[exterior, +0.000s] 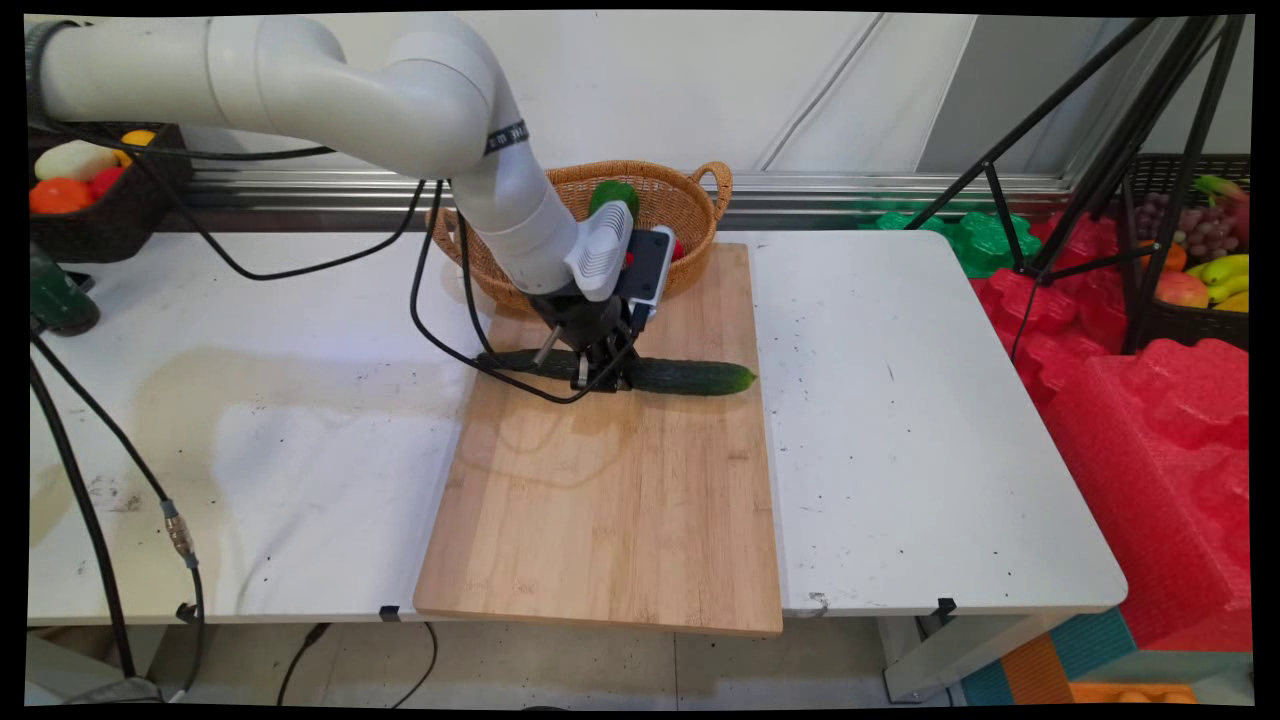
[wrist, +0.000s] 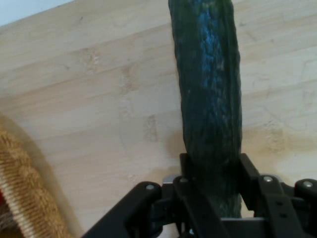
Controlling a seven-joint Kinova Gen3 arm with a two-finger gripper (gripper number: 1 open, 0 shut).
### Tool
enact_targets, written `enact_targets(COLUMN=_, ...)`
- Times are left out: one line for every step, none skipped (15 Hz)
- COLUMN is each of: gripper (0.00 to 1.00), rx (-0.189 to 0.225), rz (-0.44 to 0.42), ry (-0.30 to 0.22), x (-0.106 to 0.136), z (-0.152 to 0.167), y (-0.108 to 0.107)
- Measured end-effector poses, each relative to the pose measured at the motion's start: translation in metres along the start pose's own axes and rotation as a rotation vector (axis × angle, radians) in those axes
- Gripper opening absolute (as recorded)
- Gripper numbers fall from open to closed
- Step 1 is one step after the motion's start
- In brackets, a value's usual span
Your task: Place the picked object on the cutting board
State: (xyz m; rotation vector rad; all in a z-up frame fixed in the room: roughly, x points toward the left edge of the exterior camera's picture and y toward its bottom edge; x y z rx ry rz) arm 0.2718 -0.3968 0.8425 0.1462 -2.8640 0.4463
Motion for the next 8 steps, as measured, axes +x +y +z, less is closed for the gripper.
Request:
enact_targets(gripper=0.00, rx=-0.005, rz=0.006, ry=-0.003, x=0.0003, z=0.0040, y=-0.0009)
enact_targets(gripper=0.00, rx=-0.009, rz=0.012, ry=-0.005, x=0.0006, z=0.0070, y=-0.0018)
enact_targets(gripper=1.00, rx=-0.012, rz=0.017, ry=-0.007, x=0.0009, z=0.0099, y=-0.0025)
enact_targets(gripper=1.00, rx=-0.013, rz=0.021, ry=-0.008, x=0.0011, z=0.0116, y=-0.0031)
enact_targets(gripper=1.00, rx=-0.014, rz=0.023, ry=-0.008, x=0.0012, z=0.0124, y=-0.0034)
enact_targets(gripper=1.00, rx=-0.014, rz=0.027, ry=-0.008, x=0.0014, z=0.0132, y=-0.0037)
enact_targets(gripper=1.00, rx=-0.012, rz=0.029, ry=-0.008, x=0.0017, z=0.0133, y=-0.0039)
enact_targets(gripper=1.00, rx=-0.011, rz=0.028, ry=-0.006, x=0.0018, z=0.0131, y=-0.0040)
